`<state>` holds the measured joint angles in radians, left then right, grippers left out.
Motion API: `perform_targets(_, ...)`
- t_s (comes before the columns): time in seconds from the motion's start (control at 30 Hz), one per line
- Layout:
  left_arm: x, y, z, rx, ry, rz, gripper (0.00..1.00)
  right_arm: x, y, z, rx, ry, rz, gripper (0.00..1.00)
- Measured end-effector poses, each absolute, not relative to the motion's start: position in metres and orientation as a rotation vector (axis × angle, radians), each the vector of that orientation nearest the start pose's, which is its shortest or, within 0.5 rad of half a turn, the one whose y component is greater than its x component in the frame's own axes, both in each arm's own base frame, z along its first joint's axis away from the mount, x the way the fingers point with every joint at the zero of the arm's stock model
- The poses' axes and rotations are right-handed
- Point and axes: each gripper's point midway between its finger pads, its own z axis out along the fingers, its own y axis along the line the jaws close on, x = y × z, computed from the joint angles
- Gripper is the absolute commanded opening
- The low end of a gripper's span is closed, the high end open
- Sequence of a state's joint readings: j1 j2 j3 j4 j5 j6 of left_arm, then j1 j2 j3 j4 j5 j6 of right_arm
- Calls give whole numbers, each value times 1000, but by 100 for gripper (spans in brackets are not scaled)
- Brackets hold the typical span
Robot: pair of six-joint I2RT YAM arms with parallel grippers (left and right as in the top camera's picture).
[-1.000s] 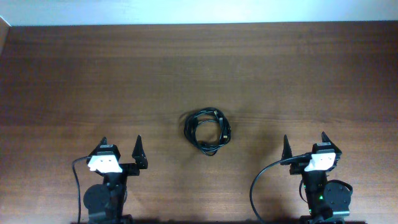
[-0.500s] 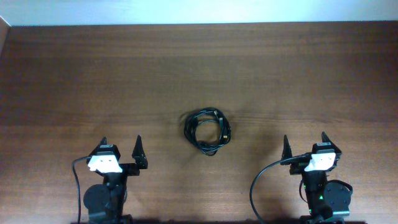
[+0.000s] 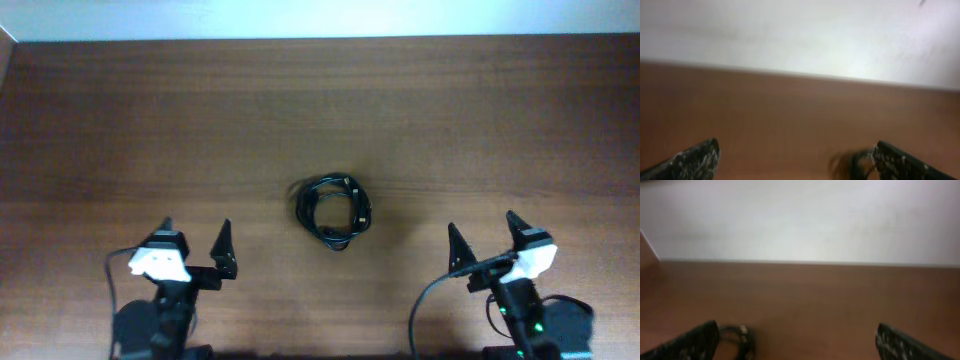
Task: Untangle cables
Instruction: 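Reach the right gripper to the black cable bundle and grasp a cable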
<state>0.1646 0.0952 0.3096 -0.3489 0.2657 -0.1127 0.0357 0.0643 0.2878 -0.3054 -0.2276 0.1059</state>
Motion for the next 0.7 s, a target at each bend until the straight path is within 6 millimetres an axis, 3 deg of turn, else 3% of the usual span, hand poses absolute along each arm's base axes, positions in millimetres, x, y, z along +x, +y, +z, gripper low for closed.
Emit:
perform_targets(0.03,222,-12,248,-23,1697,-201,99,215,50,235,-112,1694,328,99)
perform_targets(0.1,226,-21,269,-8,1812,-275,99,203,61,239,-105,1934,426,99)
perform_targets(0.2,228,-27,261,-35,2088,-352,99,181,66,220,-29,2370,511,99)
perform_targets(0.23,232,-27,265,-18,2099,-349,99,186,71,216,-18,2465,557,99)
perform_targets(0.3,233,-28,247,-11,2193,-364,99,208,92,190,-73,2619,717,91)
perform_targets(0.37,232,-29,236,56,2239,-343,99,224,118,157,-277,2724,805,91)
perform_targets(0.43,233,-28,233,77,2253,-335,99,238,164,121,-622,2726,836,91)
perform_targets(0.5,234,-28,233,90,2253,-330,99,244,216,96,-962,2602,752,82)
perform_targets(0.53,234,-28,232,94,2255,-329,99,246,236,87,-1076,2550,665,83)
perform_targets(0.6,234,-28,232,111,2255,-322,99,251,251,82,-1149,2479,561,82)
perform_targets(0.7,238,-28,226,129,2282,-319,99,288,257,76,-1074,2409,423,78)
